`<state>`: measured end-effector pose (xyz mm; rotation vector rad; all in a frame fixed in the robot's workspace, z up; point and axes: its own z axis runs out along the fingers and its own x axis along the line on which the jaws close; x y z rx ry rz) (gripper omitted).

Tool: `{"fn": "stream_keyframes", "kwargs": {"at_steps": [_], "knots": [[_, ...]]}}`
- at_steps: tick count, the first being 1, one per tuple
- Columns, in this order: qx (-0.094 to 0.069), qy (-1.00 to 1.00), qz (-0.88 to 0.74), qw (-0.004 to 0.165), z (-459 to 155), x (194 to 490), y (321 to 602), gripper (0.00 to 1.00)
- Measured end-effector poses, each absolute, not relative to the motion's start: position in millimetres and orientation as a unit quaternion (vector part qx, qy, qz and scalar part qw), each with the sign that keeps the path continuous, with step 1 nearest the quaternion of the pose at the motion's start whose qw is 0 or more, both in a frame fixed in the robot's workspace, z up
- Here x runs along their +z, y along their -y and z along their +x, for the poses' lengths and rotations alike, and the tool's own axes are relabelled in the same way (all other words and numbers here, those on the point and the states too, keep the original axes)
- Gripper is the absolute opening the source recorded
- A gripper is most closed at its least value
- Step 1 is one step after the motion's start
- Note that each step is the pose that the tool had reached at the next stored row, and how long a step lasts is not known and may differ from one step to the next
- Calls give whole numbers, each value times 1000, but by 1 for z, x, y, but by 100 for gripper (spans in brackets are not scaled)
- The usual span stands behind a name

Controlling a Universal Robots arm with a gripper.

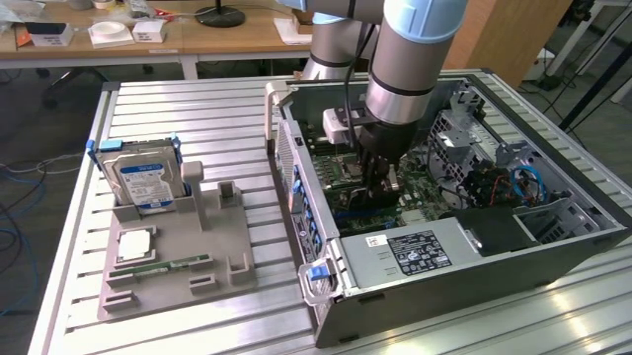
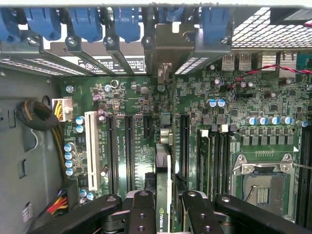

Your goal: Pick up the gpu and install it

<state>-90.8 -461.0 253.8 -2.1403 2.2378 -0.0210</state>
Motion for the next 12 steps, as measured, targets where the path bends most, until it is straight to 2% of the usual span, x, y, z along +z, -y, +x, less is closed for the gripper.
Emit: {"fn": "stream_keyframes", "kwargs": {"at_steps": [12], "knots": [[-7, -722, -691, 22, -91, 253, 459, 26]]}}
